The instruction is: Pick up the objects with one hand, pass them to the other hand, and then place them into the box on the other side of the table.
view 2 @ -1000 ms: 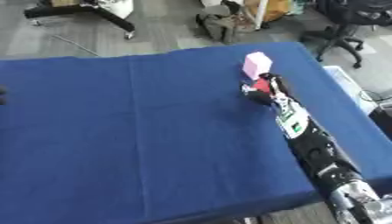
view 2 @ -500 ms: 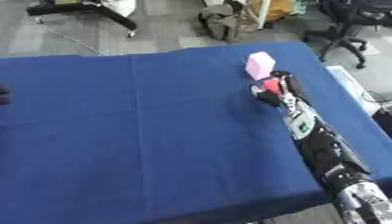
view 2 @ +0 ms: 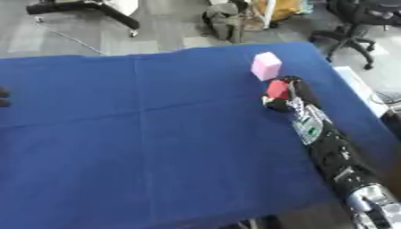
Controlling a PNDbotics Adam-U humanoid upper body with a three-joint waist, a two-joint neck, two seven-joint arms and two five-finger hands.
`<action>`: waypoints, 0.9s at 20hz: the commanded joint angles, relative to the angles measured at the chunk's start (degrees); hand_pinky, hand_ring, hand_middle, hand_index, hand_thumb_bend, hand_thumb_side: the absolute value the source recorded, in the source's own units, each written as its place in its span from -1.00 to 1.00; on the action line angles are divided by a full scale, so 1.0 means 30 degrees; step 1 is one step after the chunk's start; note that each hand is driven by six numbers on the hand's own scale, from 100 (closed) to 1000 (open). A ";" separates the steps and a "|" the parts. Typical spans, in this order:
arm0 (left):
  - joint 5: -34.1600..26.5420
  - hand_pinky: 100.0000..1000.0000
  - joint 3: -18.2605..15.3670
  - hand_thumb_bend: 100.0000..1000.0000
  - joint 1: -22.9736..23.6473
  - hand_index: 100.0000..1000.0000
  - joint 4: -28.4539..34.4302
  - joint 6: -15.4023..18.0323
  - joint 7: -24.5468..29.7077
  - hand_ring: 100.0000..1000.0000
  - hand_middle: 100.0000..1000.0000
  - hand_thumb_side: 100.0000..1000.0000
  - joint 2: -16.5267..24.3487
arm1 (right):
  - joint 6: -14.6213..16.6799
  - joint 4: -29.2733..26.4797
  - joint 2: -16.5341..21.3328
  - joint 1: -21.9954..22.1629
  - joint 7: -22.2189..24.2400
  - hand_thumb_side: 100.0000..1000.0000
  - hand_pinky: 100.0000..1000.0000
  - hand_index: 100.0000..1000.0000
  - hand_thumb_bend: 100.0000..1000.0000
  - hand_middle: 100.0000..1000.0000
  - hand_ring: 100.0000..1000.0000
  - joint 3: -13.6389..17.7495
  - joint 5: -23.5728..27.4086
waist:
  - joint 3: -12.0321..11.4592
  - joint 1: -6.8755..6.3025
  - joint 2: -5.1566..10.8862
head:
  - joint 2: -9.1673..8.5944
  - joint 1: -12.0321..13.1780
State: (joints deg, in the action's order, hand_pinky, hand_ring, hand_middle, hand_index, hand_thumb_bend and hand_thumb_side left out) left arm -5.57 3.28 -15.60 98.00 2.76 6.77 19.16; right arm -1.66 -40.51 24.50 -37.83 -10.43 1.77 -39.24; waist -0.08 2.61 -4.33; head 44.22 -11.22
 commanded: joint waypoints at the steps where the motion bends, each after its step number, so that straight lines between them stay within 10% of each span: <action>1: 0.0040 0.45 0.0006 0.48 -0.0301 0.41 0.0293 0.0025 0.0047 0.42 0.17 0.32 0.0241 | 0.0043 0.0080 0.0430 -0.0137 -0.0010 -0.51 0.52 0.62 -0.91 0.48 0.54 0.0150 -0.0081 | -0.0029 -0.0023 0.0115 | -0.0034 -0.0049; 13: 0.0036 0.45 0.0032 0.47 -0.0339 0.41 0.0328 0.0023 0.0048 0.42 0.17 0.32 0.0224 | -0.0222 0.0063 0.0482 -0.0136 -0.3161 -1.00 0.21 0.24 -1.00 -0.03 0.21 0.0215 -0.0245 | -0.0200 0.0041 0.0071 | -0.0034 -0.0138; 18: 0.0036 0.44 0.0022 0.47 -0.0319 0.41 0.0343 0.0034 0.0053 0.42 0.17 0.32 0.0216 | 0.0156 -0.0196 0.0507 -0.0123 -0.3410 -0.26 0.44 0.57 -0.51 0.38 0.52 0.0155 -0.0302 | -0.0202 0.0056 0.0099 | -0.0034 -0.0139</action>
State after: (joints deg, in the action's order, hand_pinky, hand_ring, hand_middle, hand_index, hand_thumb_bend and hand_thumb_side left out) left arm -5.56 3.30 -15.65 98.01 2.76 6.77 19.16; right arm -1.46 -40.31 24.44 -37.38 -20.46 2.08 -39.74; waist -0.74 2.90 -4.63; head 44.22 -11.49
